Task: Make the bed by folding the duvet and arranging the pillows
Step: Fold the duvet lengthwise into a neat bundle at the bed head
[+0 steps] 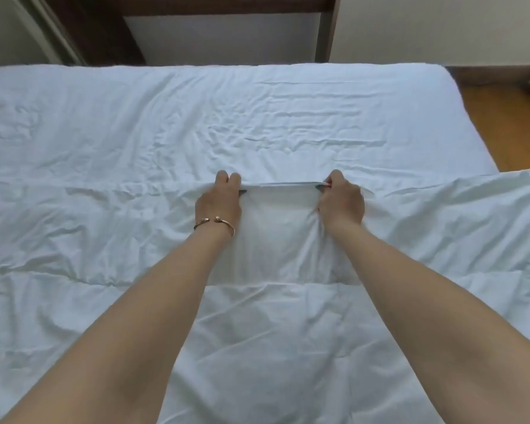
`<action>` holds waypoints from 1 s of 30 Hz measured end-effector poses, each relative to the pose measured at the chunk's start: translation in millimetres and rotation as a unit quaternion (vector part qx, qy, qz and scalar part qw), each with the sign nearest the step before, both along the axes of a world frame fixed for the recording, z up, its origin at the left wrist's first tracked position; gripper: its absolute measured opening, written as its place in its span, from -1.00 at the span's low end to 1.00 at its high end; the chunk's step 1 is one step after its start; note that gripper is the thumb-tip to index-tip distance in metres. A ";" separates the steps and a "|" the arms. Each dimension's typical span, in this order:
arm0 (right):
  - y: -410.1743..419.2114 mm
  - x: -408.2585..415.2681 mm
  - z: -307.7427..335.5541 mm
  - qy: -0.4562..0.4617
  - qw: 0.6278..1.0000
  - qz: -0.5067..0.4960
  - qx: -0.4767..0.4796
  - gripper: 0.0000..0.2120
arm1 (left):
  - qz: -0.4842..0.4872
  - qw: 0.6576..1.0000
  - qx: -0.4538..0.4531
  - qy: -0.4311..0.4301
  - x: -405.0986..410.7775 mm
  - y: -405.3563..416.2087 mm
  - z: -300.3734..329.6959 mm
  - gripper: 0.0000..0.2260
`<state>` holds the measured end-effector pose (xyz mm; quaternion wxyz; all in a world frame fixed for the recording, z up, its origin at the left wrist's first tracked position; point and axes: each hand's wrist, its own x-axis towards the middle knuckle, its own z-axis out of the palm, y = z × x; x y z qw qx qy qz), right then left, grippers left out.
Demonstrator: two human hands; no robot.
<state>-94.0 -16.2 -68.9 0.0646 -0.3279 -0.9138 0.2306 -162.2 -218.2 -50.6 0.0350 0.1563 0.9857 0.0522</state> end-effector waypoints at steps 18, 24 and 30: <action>19.7 -5.5 -85.0 -0.223 0.943 0.241 0.056 -0.49 | -0.152 0.968 0.031 0.199 39.5 37.2 -71.9 -0.66; -8.4 0.9 -56.5 -0.268 0.929 0.187 0.176 -0.49 | -0.035 0.988 -0.073 -0.133 95.1 -1.4 -64.4 -0.29; 15.7 32.9 -40.9 -0.250 0.958 0.106 0.091 -0.39 | 0.030 0.967 -0.068 -0.245 32.0 8.9 -47.2 -0.27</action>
